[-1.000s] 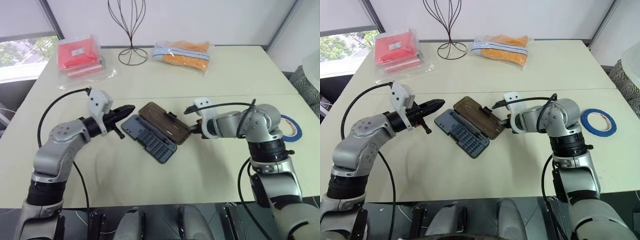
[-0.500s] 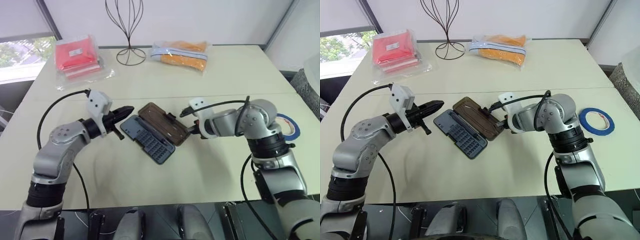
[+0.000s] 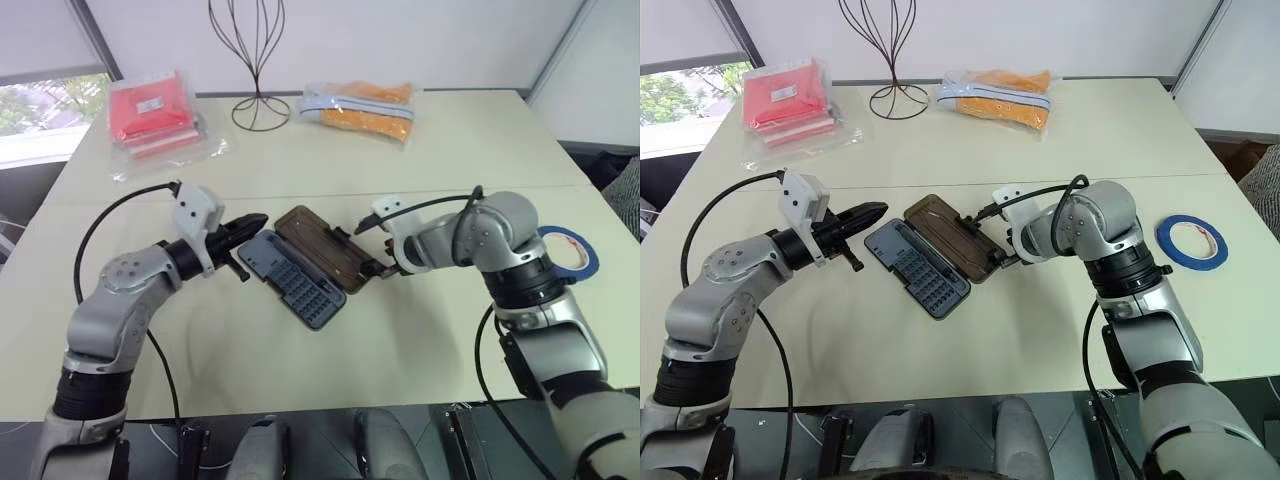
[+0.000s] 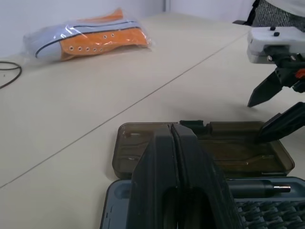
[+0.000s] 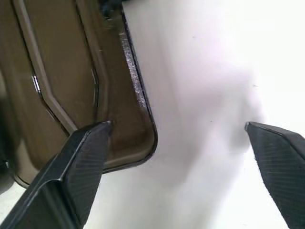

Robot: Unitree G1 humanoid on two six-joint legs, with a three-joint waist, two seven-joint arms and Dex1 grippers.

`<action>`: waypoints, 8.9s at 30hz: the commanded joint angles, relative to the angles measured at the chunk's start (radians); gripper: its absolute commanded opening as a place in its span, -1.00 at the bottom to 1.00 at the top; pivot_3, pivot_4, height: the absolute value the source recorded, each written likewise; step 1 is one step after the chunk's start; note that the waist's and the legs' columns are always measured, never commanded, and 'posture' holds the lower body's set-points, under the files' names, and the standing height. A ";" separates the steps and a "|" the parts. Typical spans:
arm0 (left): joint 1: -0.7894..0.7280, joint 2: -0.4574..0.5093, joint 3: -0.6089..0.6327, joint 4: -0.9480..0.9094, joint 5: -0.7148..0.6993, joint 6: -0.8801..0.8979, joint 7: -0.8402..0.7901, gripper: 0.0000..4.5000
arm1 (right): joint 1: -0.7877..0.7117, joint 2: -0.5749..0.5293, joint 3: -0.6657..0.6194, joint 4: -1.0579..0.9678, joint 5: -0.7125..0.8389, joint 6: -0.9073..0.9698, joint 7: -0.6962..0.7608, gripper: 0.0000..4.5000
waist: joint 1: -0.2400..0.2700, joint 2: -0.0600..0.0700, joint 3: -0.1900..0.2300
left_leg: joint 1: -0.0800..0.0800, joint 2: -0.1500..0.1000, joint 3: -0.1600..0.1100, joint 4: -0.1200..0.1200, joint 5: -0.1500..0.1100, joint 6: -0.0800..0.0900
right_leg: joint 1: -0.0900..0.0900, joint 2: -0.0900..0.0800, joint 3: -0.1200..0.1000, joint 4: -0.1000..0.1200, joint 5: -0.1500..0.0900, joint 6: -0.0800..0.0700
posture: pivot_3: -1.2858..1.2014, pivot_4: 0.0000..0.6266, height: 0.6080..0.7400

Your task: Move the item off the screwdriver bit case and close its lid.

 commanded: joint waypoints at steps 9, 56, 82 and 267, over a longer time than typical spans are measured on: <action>-0.004 0.008 0.023 -0.033 -0.005 -0.002 0.007 -1.00 | 0.011 0.023 0.023 -0.007 -0.082 0.006 0.108 -0.49 | 0.003 0.000 0.000 | 0.000 0.000 0.000 0.000 0.000 0.000 | 0.000 0.000 0.000 0.000 0.000 0.000 | 0.03 -0.52 1.00; -0.022 0.005 0.024 -0.007 0.009 -0.026 0.003 -1.00 | 0.048 -0.345 0.361 0.226 -1.048 -1.739 1.167 -0.96 | 0.013 -0.001 0.001 | 0.000 -0.001 0.000 0.000 0.003 -0.005 | 0.001 -0.001 0.000 -0.003 0.000 0.000 | 0.03 -0.52 1.00; -0.043 -0.003 0.007 0.015 0.022 -0.034 -0.017 -1.00 | 0.167 -0.319 0.212 0.137 -1.122 -1.820 1.259 -0.96 | 0.030 -0.001 0.001 | 0.000 -0.001 0.001 0.000 0.003 -0.006 | 0.001 -0.001 0.000 -0.003 0.000 0.000 | 0.03 -0.52 1.00; -0.324 -0.183 -0.192 0.822 0.222 -0.317 -0.466 -1.00 | 0.522 -0.281 -0.129 -0.549 -1.084 -1.201 1.111 0.46 | 0.035 -0.001 -0.004 | 0.014 0.002 0.000 -0.002 -0.002 0.003 | 0.021 0.003 -0.002 -0.016 0.001 -0.002 | 0.03 -0.52 1.00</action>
